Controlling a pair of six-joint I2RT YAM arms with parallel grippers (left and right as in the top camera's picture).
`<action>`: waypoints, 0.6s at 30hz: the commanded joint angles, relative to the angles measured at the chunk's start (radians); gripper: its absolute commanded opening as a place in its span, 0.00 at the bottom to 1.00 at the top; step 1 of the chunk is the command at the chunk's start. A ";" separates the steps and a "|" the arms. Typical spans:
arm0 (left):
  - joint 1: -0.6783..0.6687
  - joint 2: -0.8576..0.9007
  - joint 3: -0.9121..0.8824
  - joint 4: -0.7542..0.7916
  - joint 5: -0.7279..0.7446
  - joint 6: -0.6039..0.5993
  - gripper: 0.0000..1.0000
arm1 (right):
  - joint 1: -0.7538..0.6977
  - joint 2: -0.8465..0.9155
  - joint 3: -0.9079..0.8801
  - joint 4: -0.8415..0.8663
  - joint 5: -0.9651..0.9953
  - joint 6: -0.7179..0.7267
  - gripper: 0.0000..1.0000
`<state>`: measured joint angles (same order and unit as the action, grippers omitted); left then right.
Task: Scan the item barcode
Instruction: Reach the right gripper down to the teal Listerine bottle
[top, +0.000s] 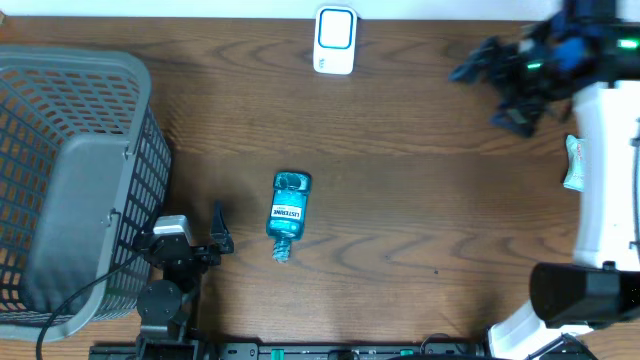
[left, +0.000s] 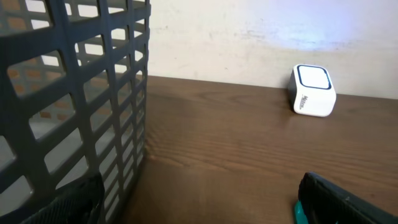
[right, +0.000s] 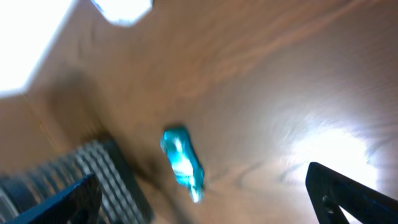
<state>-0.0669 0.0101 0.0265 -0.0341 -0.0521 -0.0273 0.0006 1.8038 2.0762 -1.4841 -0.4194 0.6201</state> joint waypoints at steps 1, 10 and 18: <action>0.005 -0.006 -0.023 -0.032 -0.016 -0.008 1.00 | 0.175 0.021 -0.030 0.000 0.027 0.030 0.99; 0.005 -0.006 -0.023 -0.032 -0.016 -0.008 1.00 | 0.565 0.031 -0.239 0.278 0.195 0.060 0.99; 0.005 -0.006 -0.023 -0.032 -0.016 -0.008 1.00 | 0.685 0.031 -0.481 0.591 0.238 0.150 0.99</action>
<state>-0.0669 0.0101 0.0265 -0.0341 -0.0521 -0.0273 0.6613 1.8374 1.6535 -0.9512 -0.2176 0.7341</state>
